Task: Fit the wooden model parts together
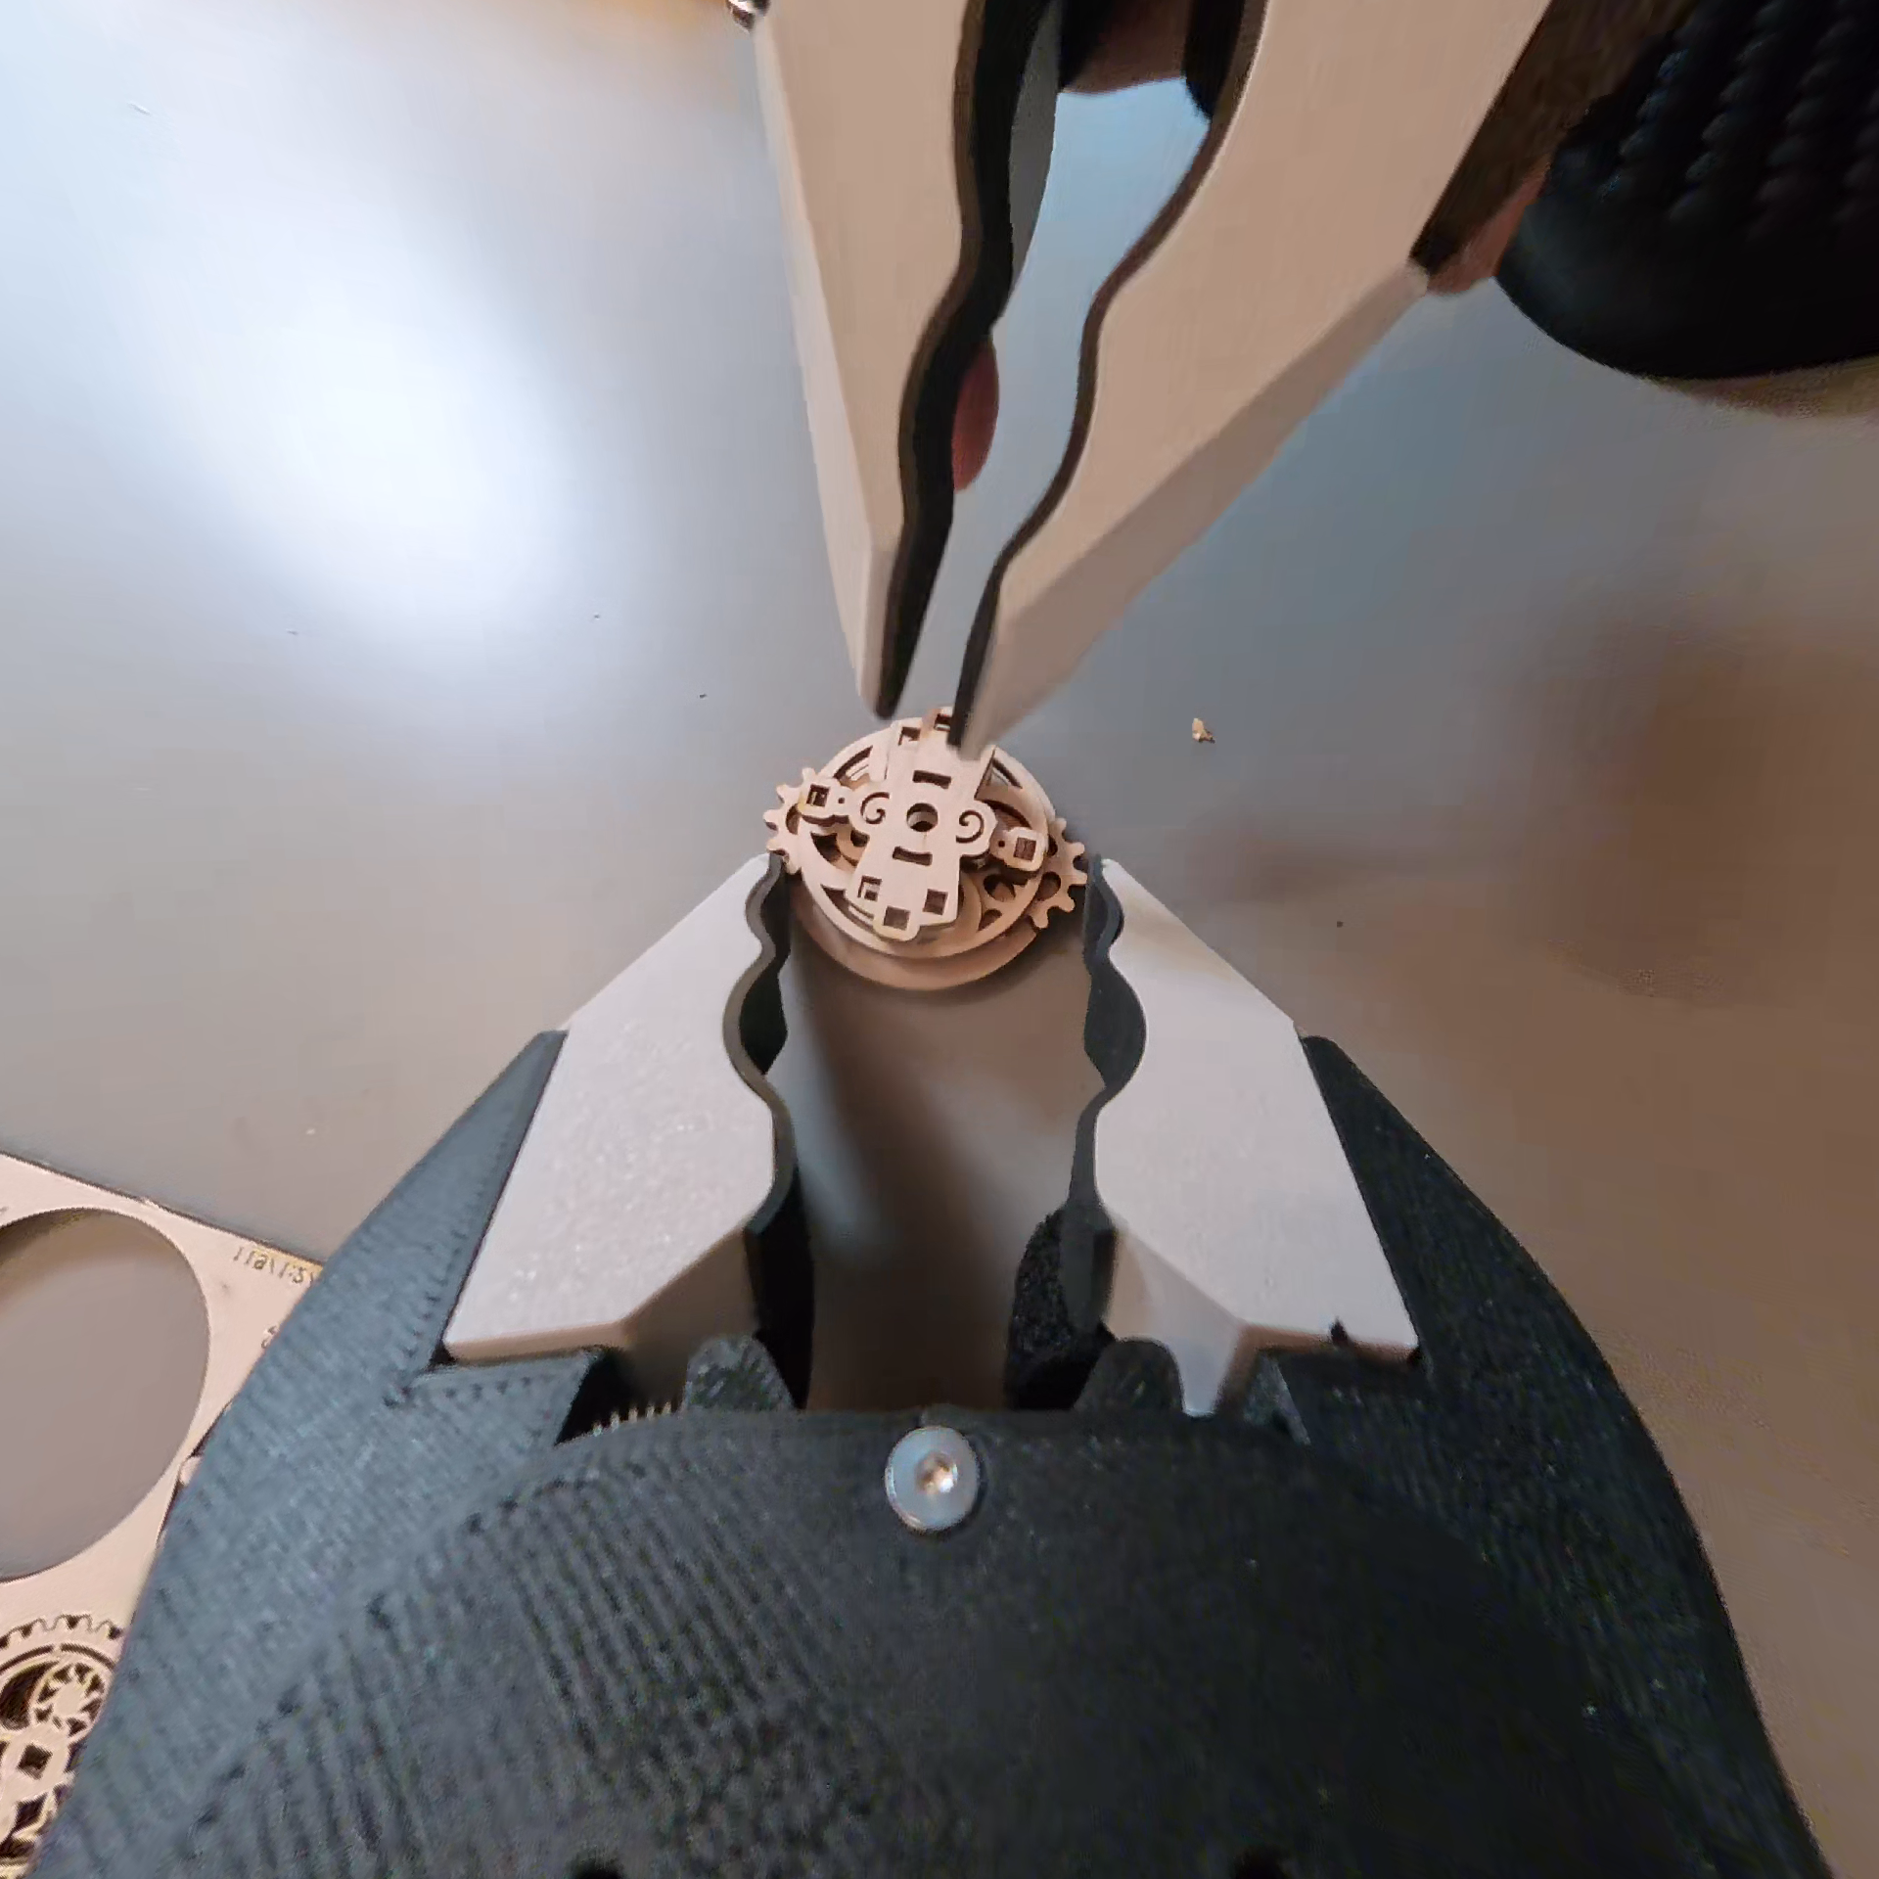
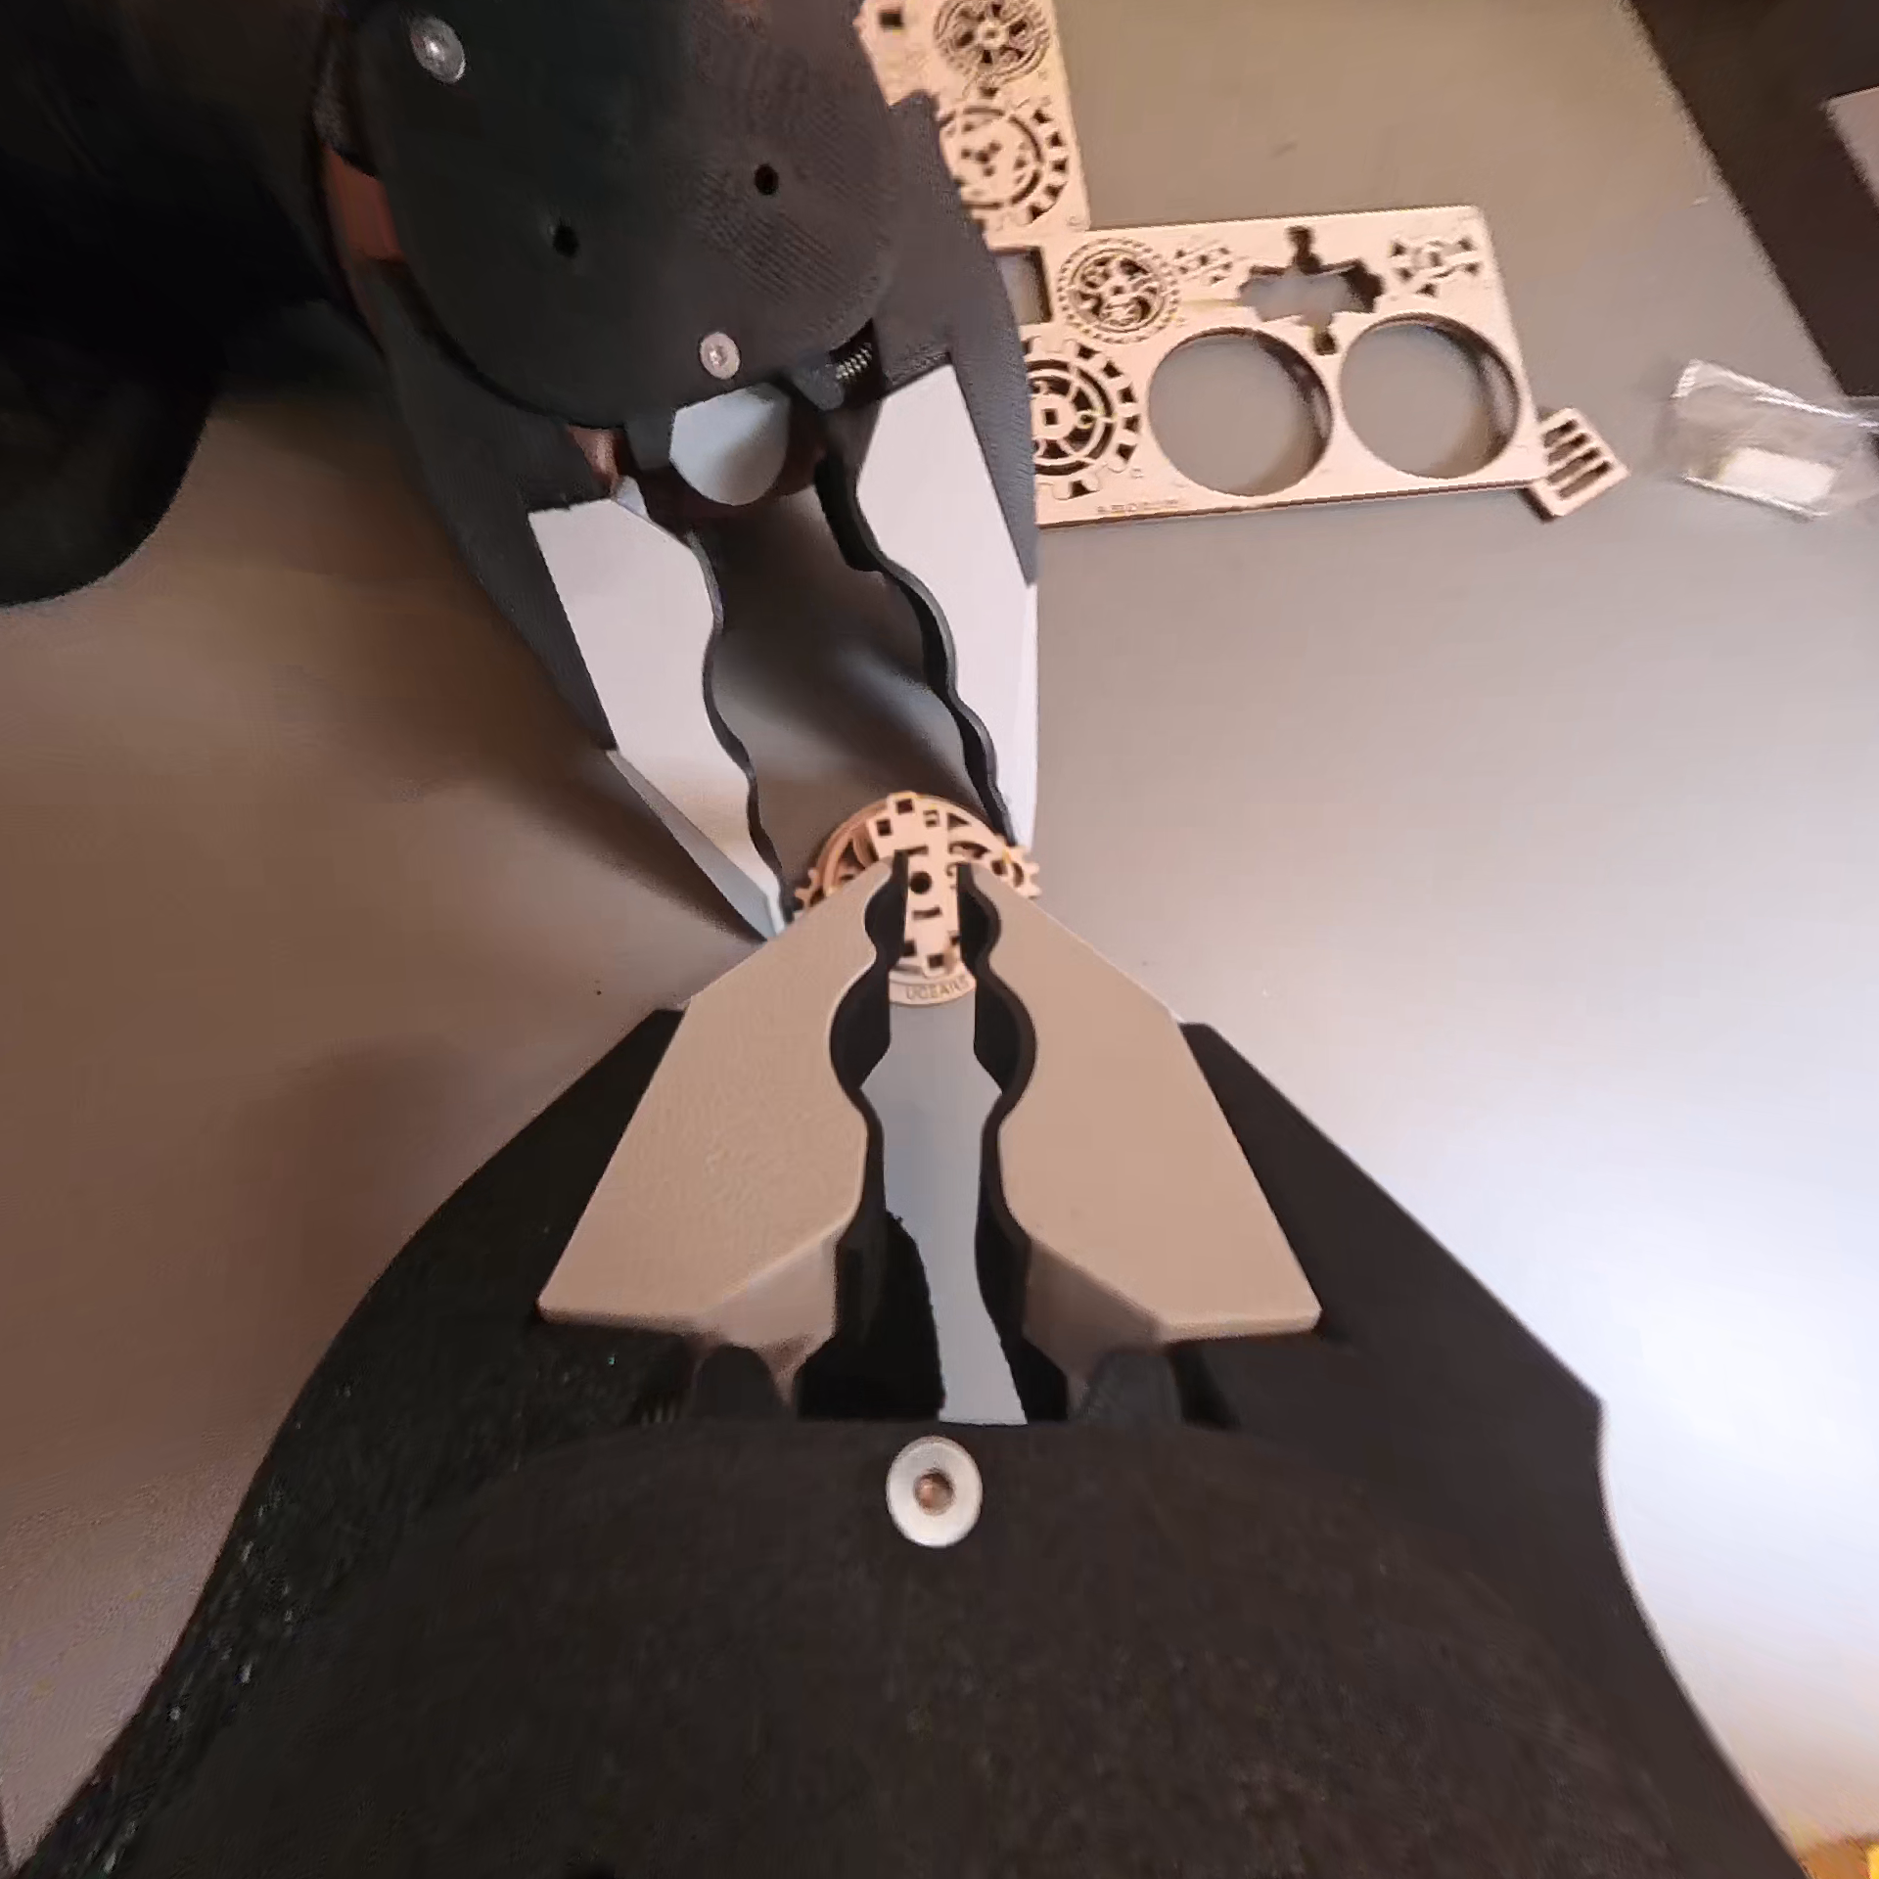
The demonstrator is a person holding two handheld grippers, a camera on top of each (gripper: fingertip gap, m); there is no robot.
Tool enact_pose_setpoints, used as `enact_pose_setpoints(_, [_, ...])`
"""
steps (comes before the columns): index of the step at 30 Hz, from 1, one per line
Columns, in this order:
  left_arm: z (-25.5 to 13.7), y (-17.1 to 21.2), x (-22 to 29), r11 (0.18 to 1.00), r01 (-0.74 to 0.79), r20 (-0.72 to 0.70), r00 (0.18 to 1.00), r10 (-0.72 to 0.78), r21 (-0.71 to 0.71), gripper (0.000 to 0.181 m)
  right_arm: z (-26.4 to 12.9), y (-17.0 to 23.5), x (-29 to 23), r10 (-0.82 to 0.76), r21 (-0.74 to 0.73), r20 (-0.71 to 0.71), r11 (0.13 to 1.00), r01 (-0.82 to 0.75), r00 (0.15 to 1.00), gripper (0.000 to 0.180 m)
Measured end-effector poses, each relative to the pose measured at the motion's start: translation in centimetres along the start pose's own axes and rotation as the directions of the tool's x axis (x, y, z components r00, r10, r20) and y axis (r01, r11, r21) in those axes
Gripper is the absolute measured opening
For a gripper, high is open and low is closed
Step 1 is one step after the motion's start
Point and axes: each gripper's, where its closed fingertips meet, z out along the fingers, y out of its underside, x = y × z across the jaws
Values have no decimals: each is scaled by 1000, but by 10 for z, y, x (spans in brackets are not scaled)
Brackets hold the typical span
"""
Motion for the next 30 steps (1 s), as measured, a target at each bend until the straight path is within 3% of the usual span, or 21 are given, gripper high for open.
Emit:
enact_pose_setpoints(7, [0,0,0,1000,-6,5,1000,6,1,57,18,16,-5,-32,-158,68,987,43,997,6])
enact_pose_setpoints(14, [0,0,0,1000,-8,-2,1000,8,3,57,18,18,-6,-93,-219,117,969,117,989,7])
enact_pose_setpoints(30, [0,0,0,1000,-4,3,1000,4,11,57,22,15,-5,-134,-262,141,950,168,981,7])
